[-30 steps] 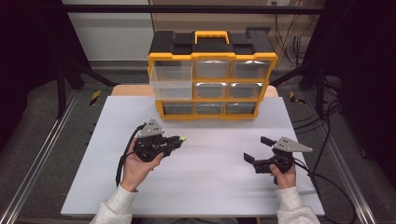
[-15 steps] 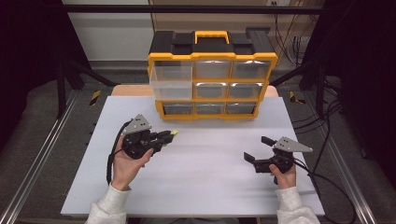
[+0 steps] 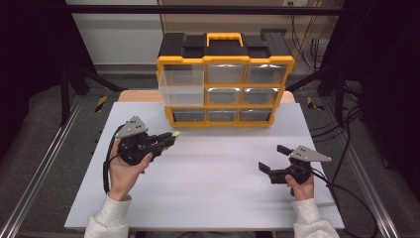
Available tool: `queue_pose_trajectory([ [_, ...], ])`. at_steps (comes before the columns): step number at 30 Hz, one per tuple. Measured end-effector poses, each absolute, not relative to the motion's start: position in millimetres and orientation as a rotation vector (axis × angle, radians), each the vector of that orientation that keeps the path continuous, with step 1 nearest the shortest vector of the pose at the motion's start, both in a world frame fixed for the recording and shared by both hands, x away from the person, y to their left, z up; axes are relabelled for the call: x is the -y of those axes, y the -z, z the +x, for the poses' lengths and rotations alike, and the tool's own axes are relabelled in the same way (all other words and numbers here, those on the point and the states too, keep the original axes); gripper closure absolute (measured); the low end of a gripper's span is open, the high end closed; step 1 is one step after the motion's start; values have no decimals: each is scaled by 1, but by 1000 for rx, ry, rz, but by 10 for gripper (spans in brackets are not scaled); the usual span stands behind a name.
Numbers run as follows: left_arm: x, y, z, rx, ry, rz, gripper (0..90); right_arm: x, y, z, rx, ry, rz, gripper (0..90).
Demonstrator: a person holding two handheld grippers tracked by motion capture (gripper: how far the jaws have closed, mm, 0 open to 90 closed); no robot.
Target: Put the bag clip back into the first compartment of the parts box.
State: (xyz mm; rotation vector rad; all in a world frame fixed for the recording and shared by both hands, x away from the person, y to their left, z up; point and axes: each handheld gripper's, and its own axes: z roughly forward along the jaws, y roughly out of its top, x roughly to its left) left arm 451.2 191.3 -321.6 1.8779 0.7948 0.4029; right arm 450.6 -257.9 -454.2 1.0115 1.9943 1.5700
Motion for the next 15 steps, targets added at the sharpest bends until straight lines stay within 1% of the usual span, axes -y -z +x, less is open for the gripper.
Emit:
queue_pose_trajectory([
  [15,-194,301,459,-787,-424,1842,775,258,455,451,-1997,-1566,1017,5],
])
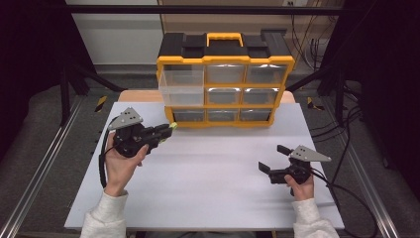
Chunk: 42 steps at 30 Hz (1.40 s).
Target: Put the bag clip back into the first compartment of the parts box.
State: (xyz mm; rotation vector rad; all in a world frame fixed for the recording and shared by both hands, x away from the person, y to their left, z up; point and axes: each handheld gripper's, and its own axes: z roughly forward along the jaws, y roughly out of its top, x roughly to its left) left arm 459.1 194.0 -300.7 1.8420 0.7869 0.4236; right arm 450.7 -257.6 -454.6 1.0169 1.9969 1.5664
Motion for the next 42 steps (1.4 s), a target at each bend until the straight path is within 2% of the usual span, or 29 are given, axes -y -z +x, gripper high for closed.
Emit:
queue_pose_trajectory([
  [27,-183,246,469,-750,-487,1819,776,258,454,451,-1995,-1567,1015,5],
  [42,-176,228,482,-773,-509,1804,775,258,454,451,-1996,-1570,1014,5],
])
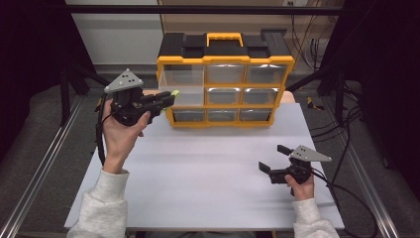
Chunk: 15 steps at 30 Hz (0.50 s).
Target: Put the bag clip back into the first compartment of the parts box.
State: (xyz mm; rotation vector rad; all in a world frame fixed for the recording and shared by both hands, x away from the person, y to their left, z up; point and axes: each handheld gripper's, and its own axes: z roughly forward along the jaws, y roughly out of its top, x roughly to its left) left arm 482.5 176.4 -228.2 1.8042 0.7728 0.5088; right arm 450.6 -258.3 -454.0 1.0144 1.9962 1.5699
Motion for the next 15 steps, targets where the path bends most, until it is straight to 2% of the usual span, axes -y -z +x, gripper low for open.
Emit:
queue_pose_trajectory([
  [15,-175,215,498,-808,-542,1807,775,258,454,451,-1997,-1571,1013,5],
])
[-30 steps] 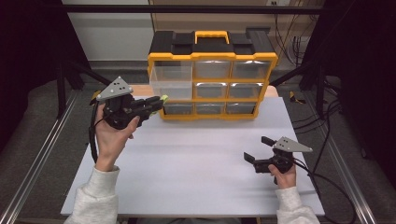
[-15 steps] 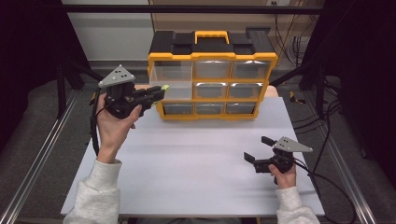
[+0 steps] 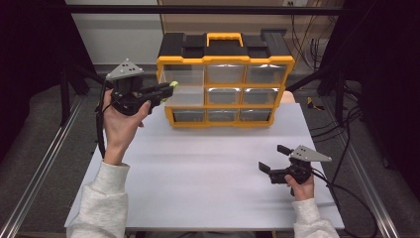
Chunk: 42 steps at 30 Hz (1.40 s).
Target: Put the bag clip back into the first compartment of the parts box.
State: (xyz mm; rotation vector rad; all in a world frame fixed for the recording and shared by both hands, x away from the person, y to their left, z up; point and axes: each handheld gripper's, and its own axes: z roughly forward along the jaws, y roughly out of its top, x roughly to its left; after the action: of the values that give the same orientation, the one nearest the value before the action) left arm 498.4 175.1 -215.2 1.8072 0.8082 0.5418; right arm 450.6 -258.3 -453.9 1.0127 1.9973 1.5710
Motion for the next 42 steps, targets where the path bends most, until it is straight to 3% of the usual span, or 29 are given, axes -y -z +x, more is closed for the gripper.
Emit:
queue_pose_trajectory([
  [42,-163,207,555,-903,-585,1814,775,258,454,450,-1999,-1575,1015,5],
])
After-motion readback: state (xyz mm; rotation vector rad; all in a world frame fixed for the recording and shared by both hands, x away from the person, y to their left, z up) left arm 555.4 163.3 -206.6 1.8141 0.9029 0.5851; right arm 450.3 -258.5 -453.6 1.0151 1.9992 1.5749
